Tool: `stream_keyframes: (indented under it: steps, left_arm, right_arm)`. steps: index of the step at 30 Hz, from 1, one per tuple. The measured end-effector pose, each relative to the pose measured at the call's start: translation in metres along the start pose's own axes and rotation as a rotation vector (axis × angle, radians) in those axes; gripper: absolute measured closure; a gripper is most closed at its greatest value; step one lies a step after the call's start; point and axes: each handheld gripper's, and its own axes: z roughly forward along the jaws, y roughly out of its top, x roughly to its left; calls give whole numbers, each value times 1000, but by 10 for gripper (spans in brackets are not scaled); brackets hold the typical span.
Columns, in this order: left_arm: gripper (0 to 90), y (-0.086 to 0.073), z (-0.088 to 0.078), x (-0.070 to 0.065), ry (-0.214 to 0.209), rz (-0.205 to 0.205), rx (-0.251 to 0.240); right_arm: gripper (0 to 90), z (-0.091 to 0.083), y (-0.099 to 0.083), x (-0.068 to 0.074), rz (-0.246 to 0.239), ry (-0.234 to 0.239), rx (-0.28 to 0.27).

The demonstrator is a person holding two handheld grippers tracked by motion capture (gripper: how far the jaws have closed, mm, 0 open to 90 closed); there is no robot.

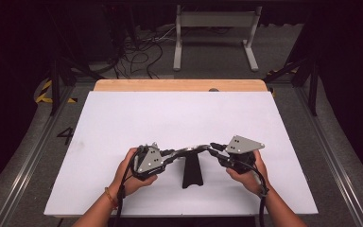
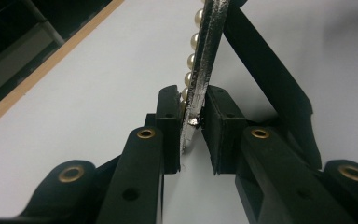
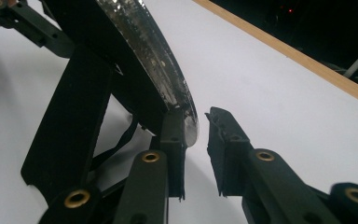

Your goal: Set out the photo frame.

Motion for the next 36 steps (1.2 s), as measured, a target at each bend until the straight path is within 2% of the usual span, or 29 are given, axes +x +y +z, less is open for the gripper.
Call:
stream_keyframes:
  steps: [10, 26, 36]
  left_arm:
    - [772, 3, 2, -5, -8, 30, 9]
    - [769, 4, 5, -9, -12, 15, 8]
    - [768, 6, 7, -11, -18, 28, 6]
  right_arm:
    - [761, 5, 1, -5, 16, -15, 0]
    - [765, 11, -1, -11, 47, -28, -9]
    - [768, 16, 4, -14, 42, -33, -1]
